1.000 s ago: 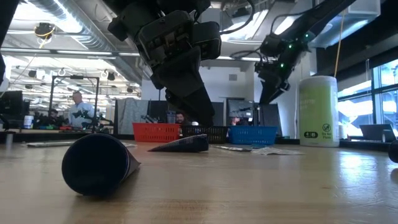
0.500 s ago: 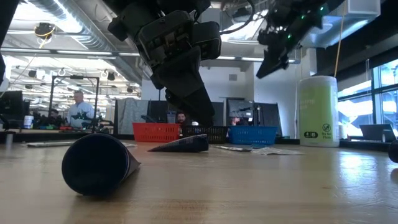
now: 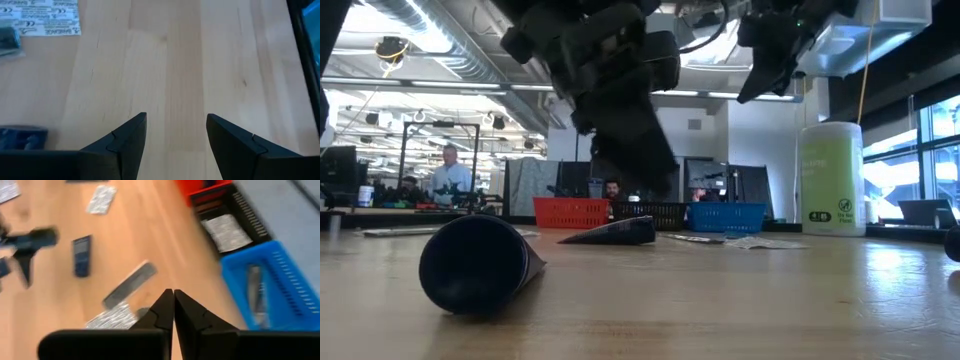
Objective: Pick & Place Travel size toiletries
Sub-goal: Put the blue shave cream into the red bin
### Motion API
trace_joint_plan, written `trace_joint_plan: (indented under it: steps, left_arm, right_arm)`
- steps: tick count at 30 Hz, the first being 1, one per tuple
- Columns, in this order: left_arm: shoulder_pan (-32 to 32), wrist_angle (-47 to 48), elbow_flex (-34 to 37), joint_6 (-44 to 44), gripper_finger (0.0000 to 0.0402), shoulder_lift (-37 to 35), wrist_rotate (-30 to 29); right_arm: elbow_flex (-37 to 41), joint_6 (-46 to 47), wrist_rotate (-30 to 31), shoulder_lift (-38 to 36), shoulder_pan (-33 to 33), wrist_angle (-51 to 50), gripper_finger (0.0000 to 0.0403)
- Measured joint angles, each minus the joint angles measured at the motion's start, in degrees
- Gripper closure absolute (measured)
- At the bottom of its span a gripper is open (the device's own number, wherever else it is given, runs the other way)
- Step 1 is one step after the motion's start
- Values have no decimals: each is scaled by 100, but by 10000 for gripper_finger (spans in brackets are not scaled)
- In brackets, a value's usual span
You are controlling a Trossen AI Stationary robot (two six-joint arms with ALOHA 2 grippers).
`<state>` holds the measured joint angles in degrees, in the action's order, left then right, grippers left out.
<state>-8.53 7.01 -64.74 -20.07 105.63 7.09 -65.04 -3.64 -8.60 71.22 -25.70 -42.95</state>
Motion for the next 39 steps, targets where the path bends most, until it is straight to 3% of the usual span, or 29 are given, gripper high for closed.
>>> trace_joint_plan:
  steps: [4, 7, 12, 16, 21, 28, 33, 39]
  left_arm:
    - [6, 140, 46, 348, 197, -456, -128]
    - [-82, 363, 71, 634, 197, -1060, -828]
    - [-404, 1125, 82, 1053, 197, -2083, -2298]
    - [-656, 1318, 155, 1352, 197, -2732, -2883]
    - [-695, 540, 1170, 1626, 197, -3869, -2762]
    - [-695, -379, 3020, 1817, 197, -5975, -2647]
    - [-695, -419, 3560, 2095, 197, -7052, -2551]
    - [-698, -296, 3984, 2397, 197, -8131, -2727]
  right_arm:
    - [0, 298, 6, 0, 453, -239, 395]
    - [0, 512, 47, -1, 797, -323, 397]
    - [0, 899, 656, -22, 1532, -596, 398]
    - [0, 1139, 823, -55, 2162, -654, 399]
    - [324, 1498, 1405, -420, 3011, -548, 400]
    - [1928, 2273, 1518, -1942, 3638, 192, 401]
    - [2875, 1950, 1543, -3148, 3668, 1053, 402]
    - [3409, 1502, 1768, -4464, 3594, 1016, 402]
